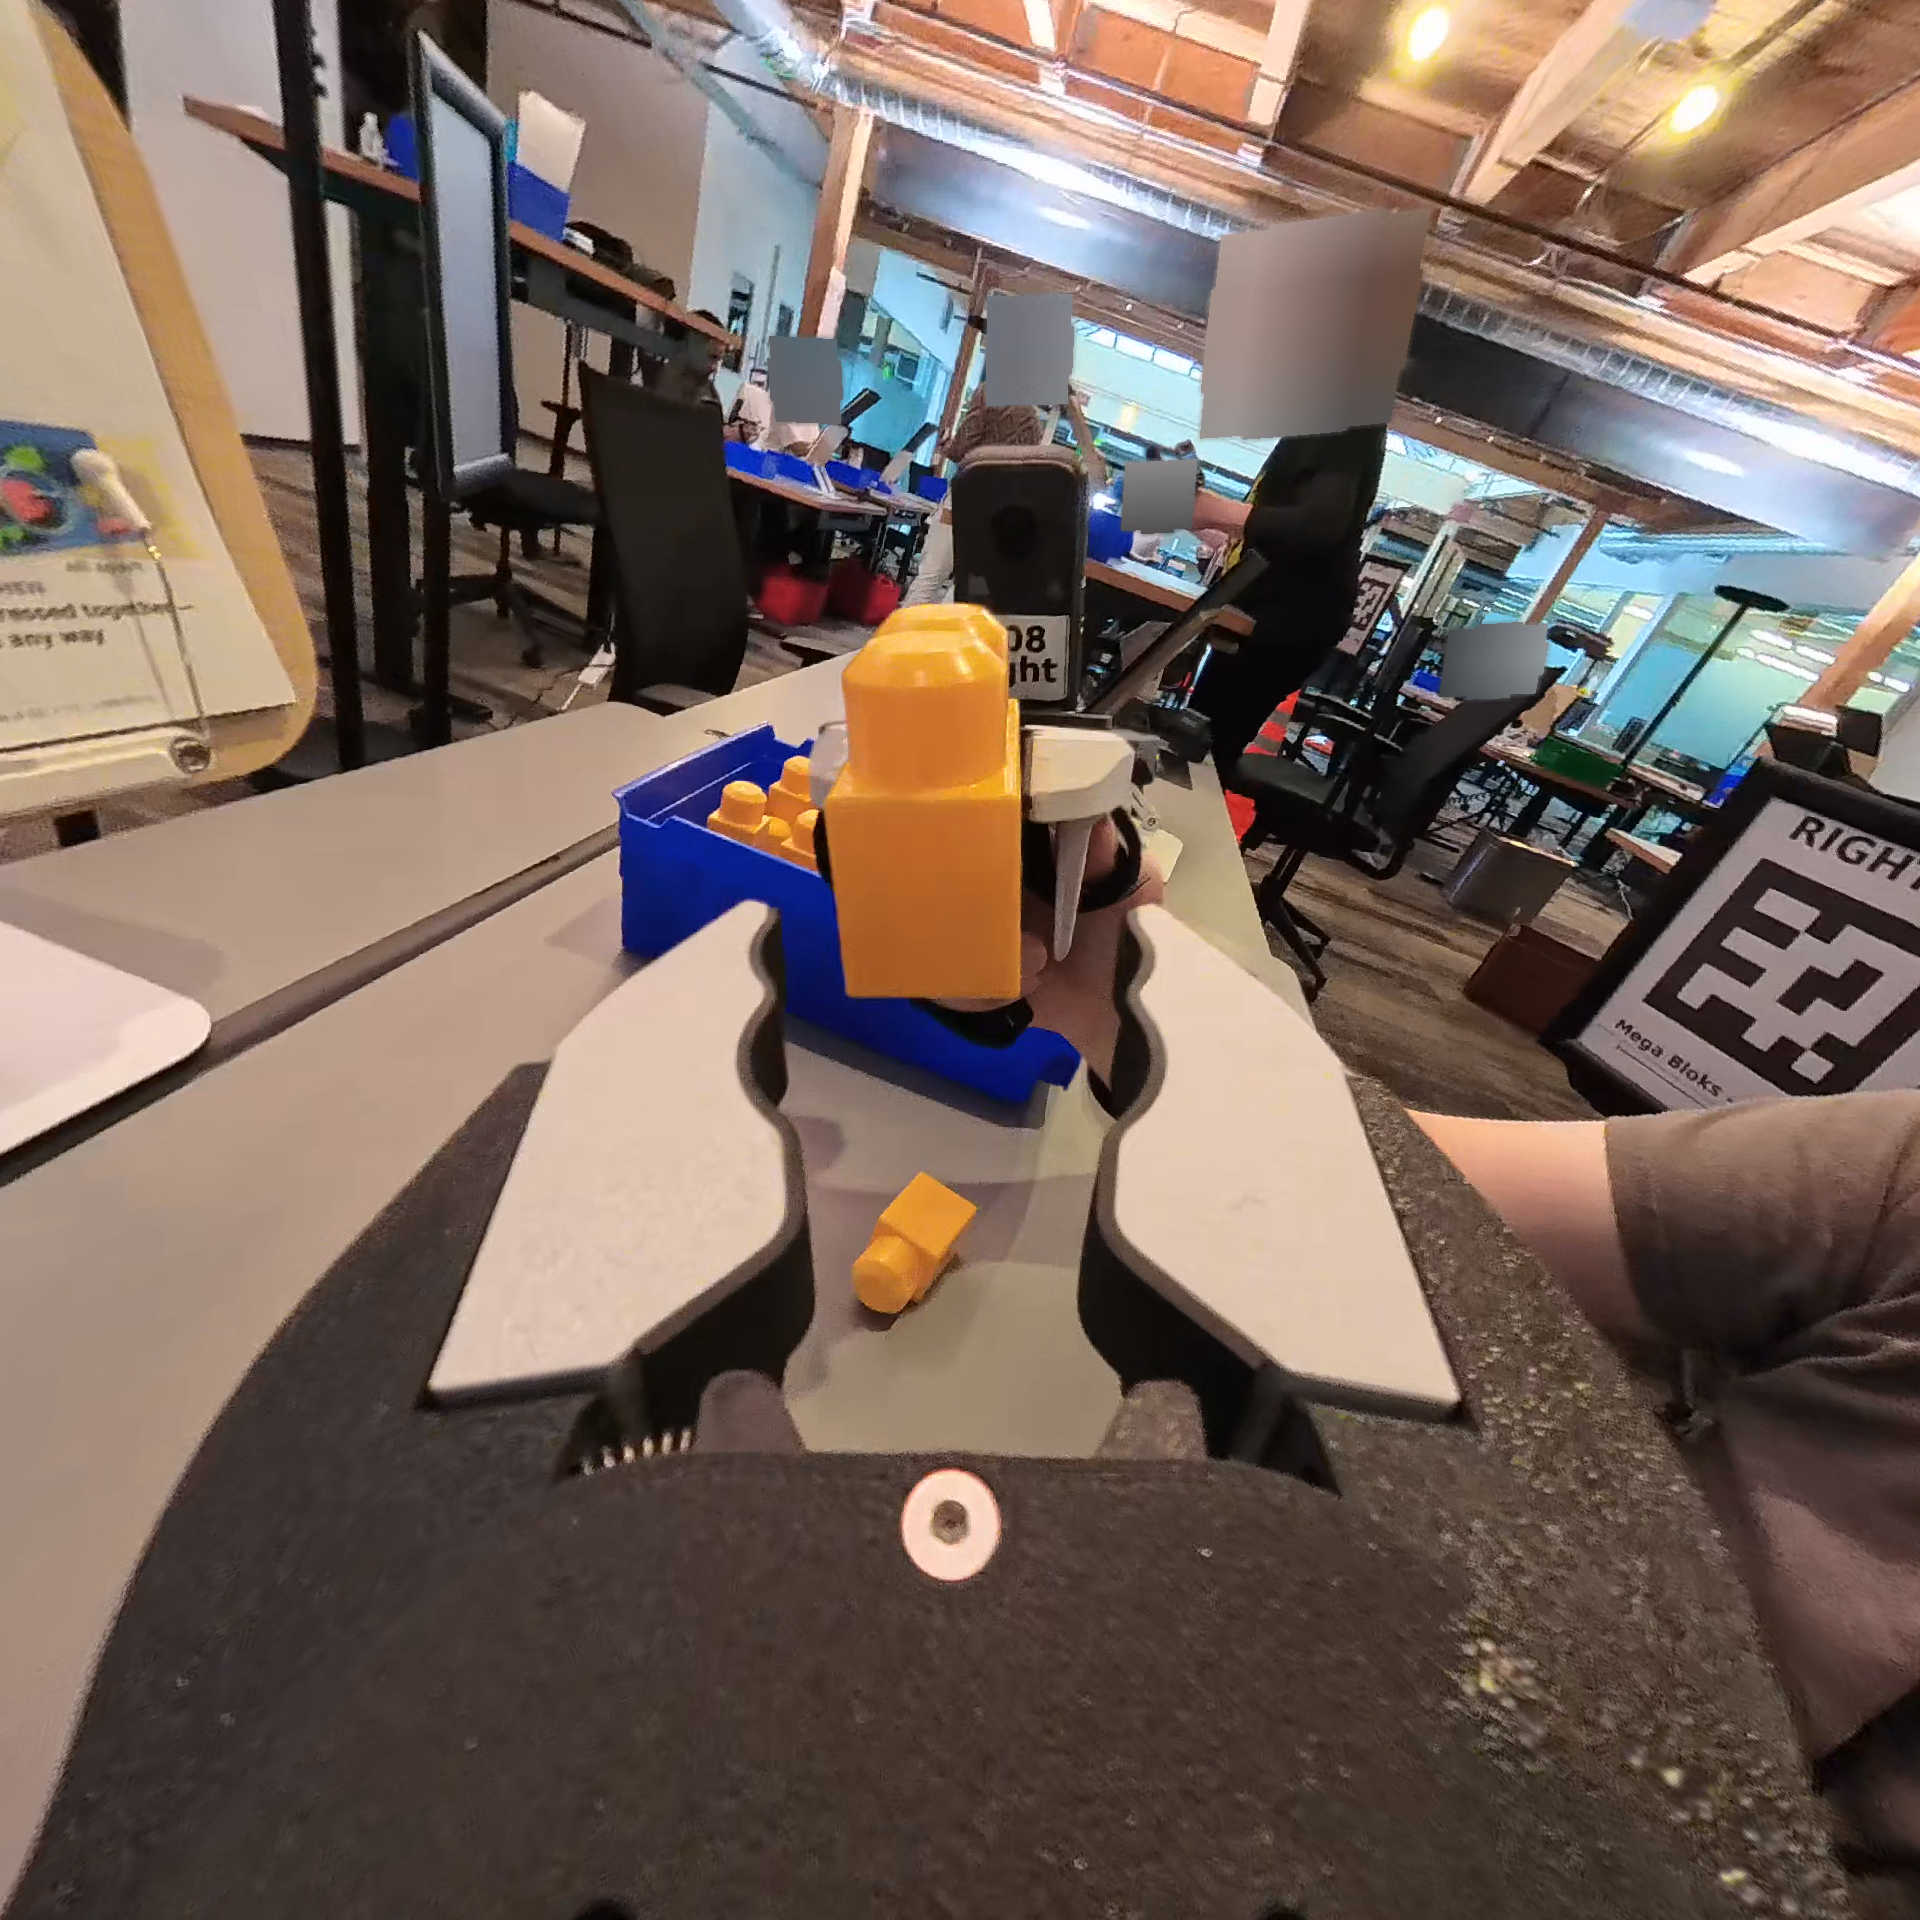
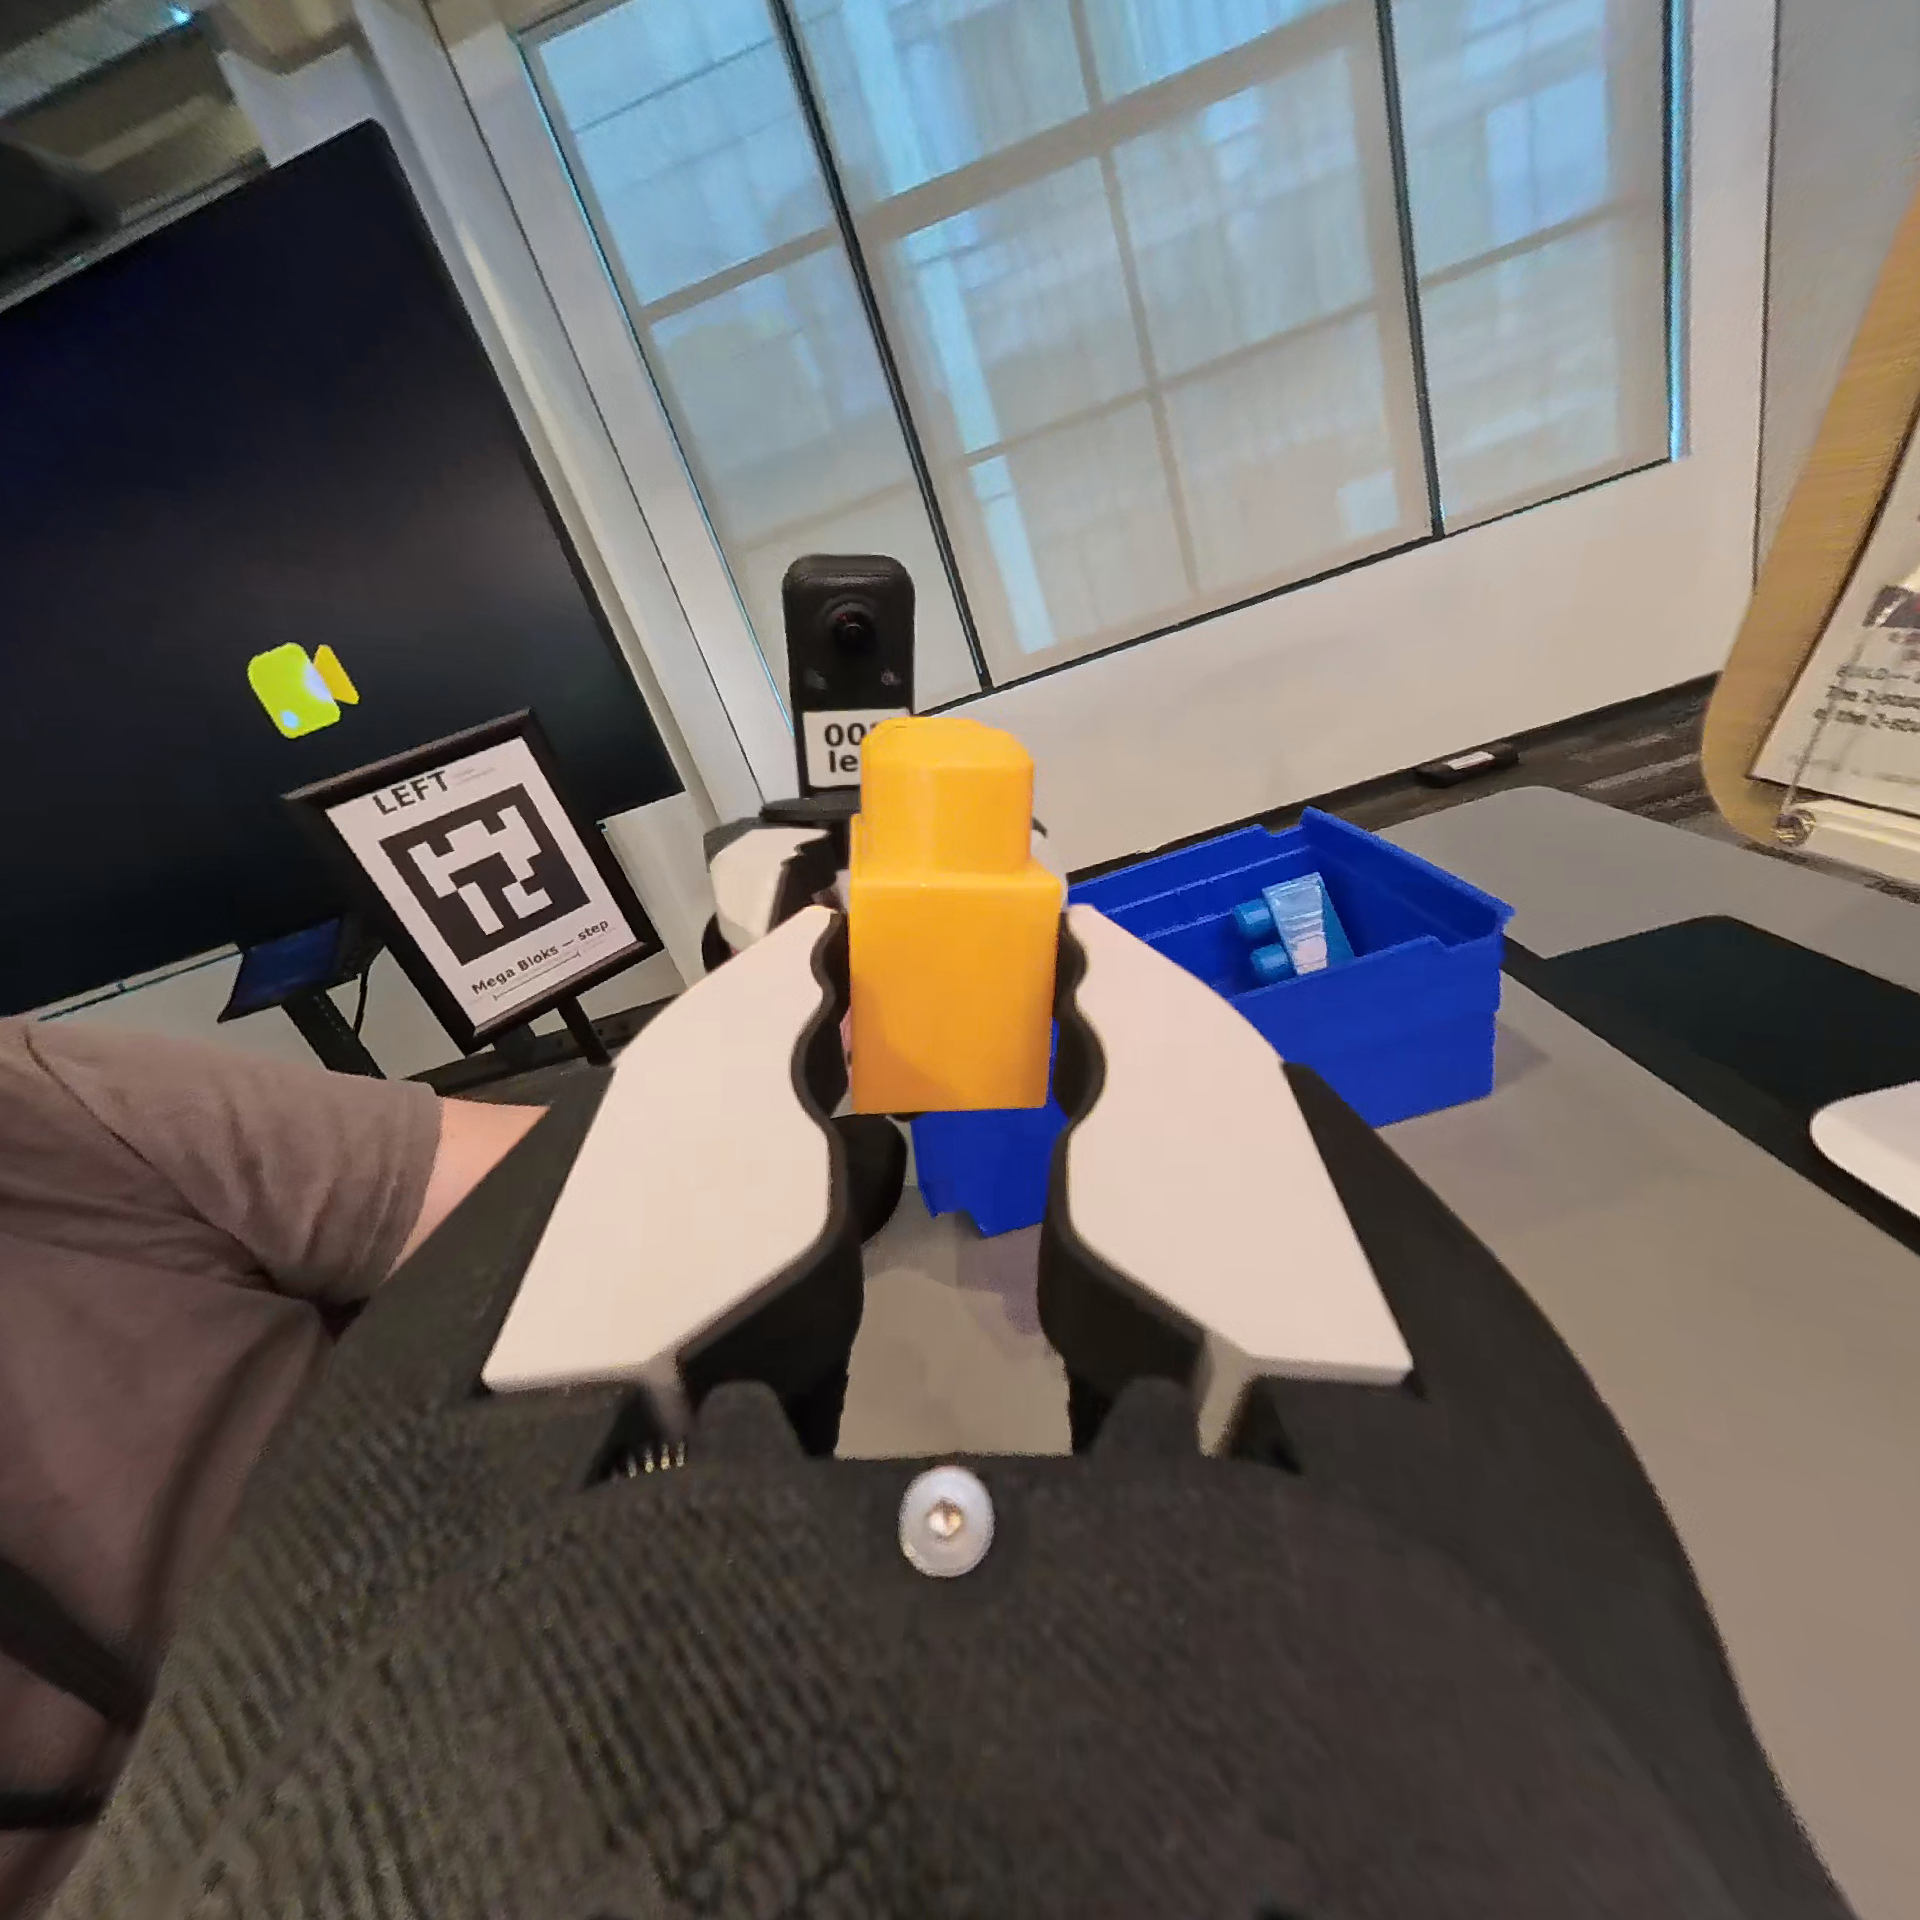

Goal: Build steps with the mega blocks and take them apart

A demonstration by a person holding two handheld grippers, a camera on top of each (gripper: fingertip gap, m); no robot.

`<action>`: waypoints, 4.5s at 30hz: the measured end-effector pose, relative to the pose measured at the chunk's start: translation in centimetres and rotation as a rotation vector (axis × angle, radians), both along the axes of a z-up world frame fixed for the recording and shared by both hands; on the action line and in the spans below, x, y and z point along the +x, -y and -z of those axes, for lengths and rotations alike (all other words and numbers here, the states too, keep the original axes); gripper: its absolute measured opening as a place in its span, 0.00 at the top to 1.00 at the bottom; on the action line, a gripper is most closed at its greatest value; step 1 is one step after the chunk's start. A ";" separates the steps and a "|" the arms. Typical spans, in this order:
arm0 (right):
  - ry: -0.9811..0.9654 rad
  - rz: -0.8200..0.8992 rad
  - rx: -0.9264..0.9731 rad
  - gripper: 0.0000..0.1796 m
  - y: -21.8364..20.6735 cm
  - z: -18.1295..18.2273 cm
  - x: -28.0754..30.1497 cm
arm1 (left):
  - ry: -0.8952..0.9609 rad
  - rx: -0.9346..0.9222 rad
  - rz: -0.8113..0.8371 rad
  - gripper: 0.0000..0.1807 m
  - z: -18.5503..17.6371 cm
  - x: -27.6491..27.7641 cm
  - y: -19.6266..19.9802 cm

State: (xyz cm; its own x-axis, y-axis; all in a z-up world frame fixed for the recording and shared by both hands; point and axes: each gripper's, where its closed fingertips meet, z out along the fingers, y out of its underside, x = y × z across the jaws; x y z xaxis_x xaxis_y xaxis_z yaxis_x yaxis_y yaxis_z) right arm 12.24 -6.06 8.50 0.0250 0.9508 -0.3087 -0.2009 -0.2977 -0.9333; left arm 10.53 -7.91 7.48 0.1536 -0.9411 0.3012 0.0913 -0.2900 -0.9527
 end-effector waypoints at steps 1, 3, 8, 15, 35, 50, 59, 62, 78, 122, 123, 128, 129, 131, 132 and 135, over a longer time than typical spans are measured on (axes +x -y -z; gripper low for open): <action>-0.001 -0.003 0.014 0.79 0.2 0.0 -0.2 | -0.004 0.008 -0.004 0.66 0.0 0.1 0.1; -0.009 -0.028 0.045 0.79 0.9 -0.2 -0.6 | -0.017 0.021 -0.007 0.66 0.2 0.3 0.2; -0.004 -0.062 0.127 0.79 2.4 -0.3 -1.7 | -0.015 0.016 0.066 0.66 0.4 0.9 1.2; -0.009 -0.053 0.196 0.79 3.4 -0.8 -2.2 | -0.022 0.108 0.123 0.77 -0.1 1.2 2.8; 0.115 -0.038 0.220 0.81 3.5 -0.6 -1.2 | -0.152 0.157 0.057 0.77 0.9 1.3 2.4; 0.058 -0.091 0.183 0.82 3.9 -0.4 -1.9 | -0.160 0.167 0.038 0.77 0.8 1.3 2.3; 0.057 -0.037 0.227 0.78 3.4 -0.9 -1.1 | -0.099 0.101 0.053 0.77 0.6 0.8 1.8; 0.102 0.026 0.262 0.78 2.8 -0.9 -0.5 | -0.005 0.031 0.095 0.77 -0.2 0.3 1.8; 0.911 0.151 0.114 0.77 3.2 7.7 7.5 | -0.018 -0.065 0.036 0.77 -0.1 -1.3 -0.4; 0.033 0.180 -0.301 0.80 -3.5 2.4 7.3 | -0.009 -0.165 0.071 0.77 2.0 -0.7 -1.7; -0.007 0.155 -0.292 0.80 -3.0 1.5 6.9 | -0.023 -0.158 0.073 0.77 2.3 -0.4 -1.6; -0.104 0.064 -0.278 0.80 -1.3 -1.8 4.1 | -0.074 -0.149 0.103 0.77 3.6 1.2 -0.7; -0.102 0.057 -0.283 0.80 -1.1 -1.9 3.5 | -0.083 -0.154 0.115 0.77 3.9 1.6 -0.5; -0.103 0.038 -0.302 0.80 -0.9 -2.0 2.3 | -0.102 -0.158 0.134 0.77 4.6 2.4 0.0; -0.102 0.030 -0.311 0.80 -0.8 -1.9 1.8 | -0.108 -0.163 0.146 0.77 4.8 2.7 0.3; -0.085 0.027 -0.322 0.80 -1.0 -1.1 0.8 | -0.103 -0.179 0.179 0.77 5.1 3.5 0.9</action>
State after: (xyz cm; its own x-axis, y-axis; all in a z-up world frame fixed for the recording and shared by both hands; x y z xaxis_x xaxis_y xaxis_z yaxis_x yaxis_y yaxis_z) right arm 13.04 -5.11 9.59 0.0105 0.8035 -0.5952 -0.2855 -0.5680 -0.7719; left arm 14.04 -8.84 2.37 0.0284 -0.8892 0.4567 -0.0713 -0.4575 -0.8863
